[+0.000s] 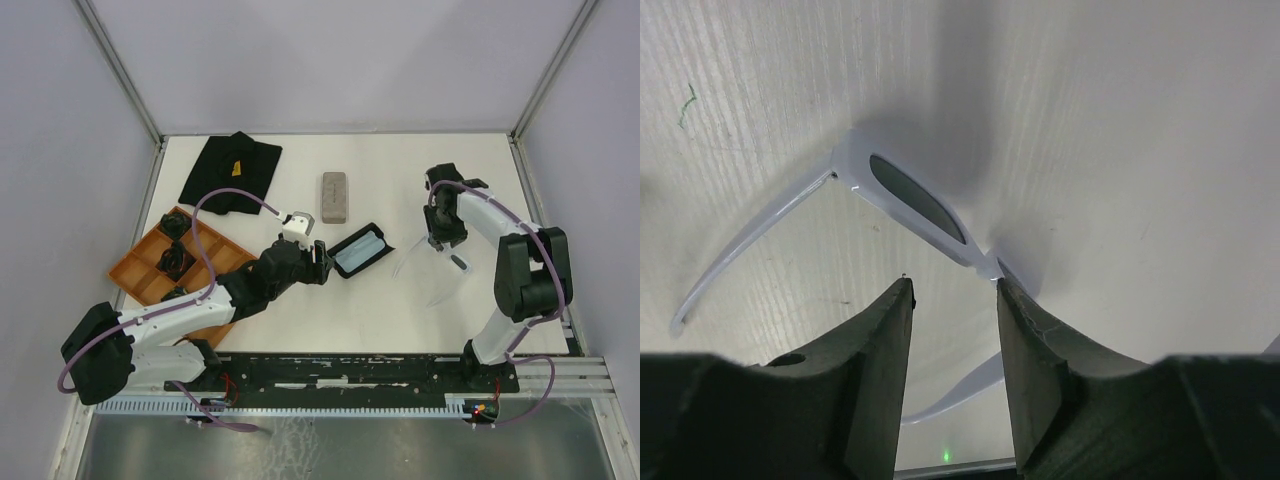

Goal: Organize the sunglasses
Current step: Pick up the sunglasses from the center of the board.

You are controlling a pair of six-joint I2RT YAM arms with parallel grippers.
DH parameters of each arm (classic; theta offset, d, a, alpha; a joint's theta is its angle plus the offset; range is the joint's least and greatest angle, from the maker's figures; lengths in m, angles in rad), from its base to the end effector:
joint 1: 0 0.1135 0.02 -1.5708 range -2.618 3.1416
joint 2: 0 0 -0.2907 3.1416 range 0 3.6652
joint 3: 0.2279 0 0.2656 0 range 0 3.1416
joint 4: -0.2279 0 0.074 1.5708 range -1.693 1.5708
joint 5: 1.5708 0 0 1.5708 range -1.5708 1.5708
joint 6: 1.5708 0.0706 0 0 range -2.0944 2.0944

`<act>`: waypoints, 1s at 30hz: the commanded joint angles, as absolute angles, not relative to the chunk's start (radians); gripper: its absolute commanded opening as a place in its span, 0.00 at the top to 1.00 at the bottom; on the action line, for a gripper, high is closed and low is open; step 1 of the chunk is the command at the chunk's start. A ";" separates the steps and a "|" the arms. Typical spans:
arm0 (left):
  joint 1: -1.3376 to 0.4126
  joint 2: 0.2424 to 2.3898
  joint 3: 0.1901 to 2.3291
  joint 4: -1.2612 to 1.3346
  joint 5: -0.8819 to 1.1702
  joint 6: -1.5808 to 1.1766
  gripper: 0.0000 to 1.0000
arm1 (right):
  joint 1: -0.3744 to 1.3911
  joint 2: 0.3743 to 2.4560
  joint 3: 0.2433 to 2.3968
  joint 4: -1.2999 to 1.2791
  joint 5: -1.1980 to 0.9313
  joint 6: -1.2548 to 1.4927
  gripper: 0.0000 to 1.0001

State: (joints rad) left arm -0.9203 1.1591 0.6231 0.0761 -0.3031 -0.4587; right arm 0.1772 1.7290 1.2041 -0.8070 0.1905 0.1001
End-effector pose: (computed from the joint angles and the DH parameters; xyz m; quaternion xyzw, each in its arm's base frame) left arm 0.1884 -0.2128 0.2366 0.1146 0.8359 -0.2326 0.4838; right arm 0.3505 0.0492 0.1836 -0.0268 0.9881 -0.0771 0.1305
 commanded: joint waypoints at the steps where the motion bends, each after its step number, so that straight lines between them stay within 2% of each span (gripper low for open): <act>1: -0.919 1.160 0.655 0.113 -0.285 -0.454 0.32 | 0.168 1.688 1.199 -0.821 0.231 0.108 0.52; 20: -0.918 1.155 0.651 0.113 -0.278 -0.456 0.32 | 0.164 1.743 1.225 -0.866 0.281 0.095 0.55; 30: -0.918 1.154 0.650 0.113 -0.279 -0.455 0.32 | 0.164 1.763 1.231 -0.861 0.296 0.095 0.63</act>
State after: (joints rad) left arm -0.9203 1.1603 0.6231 0.0765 -0.2821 -0.4587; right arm 0.1680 1.7508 1.2026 -0.8551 0.2749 0.0986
